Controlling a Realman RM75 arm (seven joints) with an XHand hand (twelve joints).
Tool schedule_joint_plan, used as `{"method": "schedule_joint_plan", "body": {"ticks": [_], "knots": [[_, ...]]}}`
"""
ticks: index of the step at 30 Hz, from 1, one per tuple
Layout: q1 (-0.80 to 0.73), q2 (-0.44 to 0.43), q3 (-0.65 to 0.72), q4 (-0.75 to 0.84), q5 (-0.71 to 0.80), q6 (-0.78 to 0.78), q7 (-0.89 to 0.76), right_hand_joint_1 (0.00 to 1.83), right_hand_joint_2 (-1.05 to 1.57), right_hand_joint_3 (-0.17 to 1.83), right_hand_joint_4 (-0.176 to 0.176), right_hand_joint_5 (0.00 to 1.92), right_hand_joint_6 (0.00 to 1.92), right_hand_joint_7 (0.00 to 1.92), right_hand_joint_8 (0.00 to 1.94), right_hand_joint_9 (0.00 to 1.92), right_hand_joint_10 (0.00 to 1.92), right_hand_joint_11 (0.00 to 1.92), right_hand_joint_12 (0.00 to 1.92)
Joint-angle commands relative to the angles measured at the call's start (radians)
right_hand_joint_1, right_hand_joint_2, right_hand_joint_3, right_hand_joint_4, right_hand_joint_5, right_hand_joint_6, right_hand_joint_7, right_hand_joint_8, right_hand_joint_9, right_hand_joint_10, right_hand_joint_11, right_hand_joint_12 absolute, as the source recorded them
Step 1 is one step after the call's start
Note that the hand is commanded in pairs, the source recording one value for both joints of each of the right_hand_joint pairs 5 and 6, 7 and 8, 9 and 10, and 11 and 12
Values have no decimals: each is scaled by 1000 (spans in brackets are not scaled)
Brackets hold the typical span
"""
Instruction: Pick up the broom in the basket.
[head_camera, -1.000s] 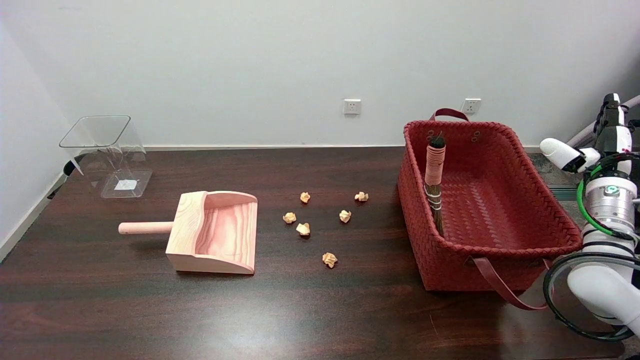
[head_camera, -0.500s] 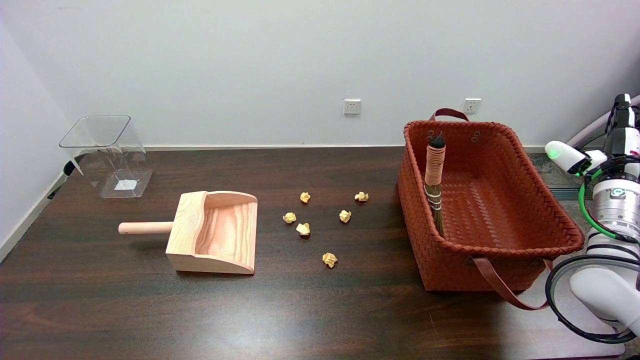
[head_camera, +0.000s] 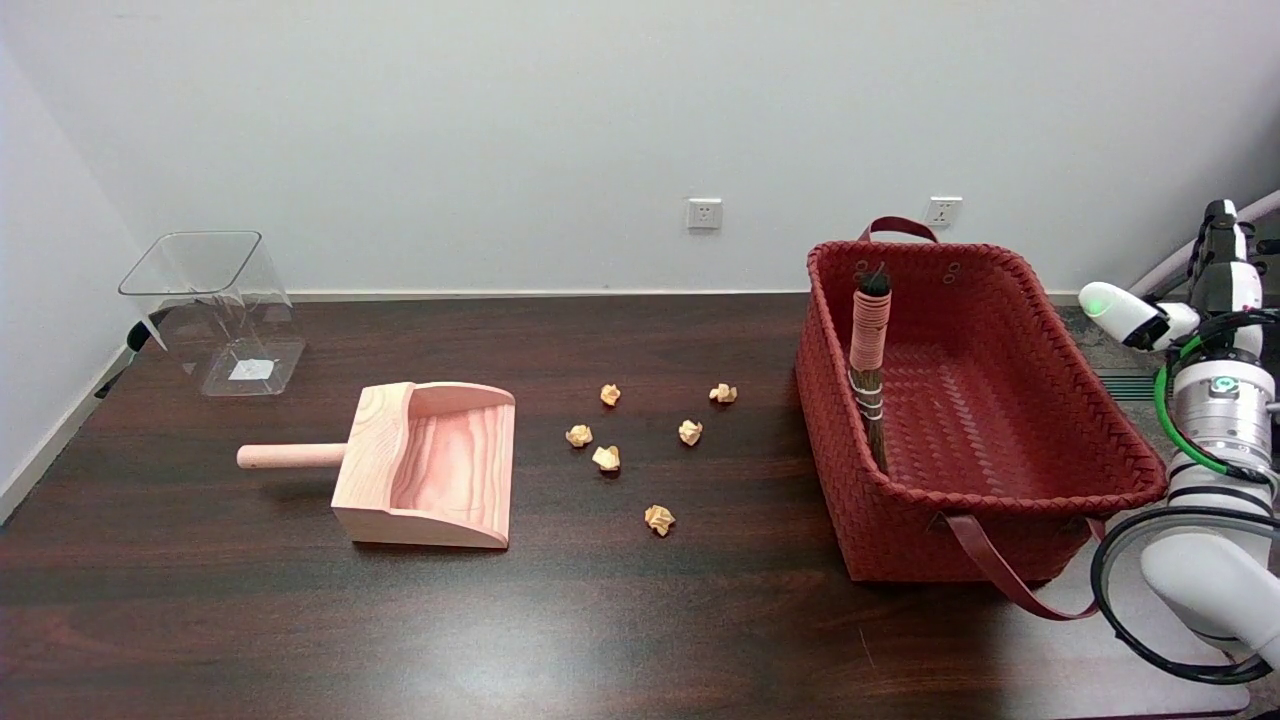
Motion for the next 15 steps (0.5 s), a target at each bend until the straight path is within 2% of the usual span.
{"method": "schedule_joint_plan", "body": {"ticks": [1, 6, 15], "knots": [[7, 3, -10, 8, 29, -37, 5, 951, -763, 1238, 0, 0, 0, 0, 0, 0, 0, 0, 0], [1, 2, -22, -33, 21, -33, 4, 950, -767, 1253, 0, 0, 0, 0, 0, 0, 0, 0, 0], [-11, -3, -56, -198, -22, -38, -5, 961, -780, 1255, 0, 0, 0, 0, 0, 0, 0, 0, 0]]}}
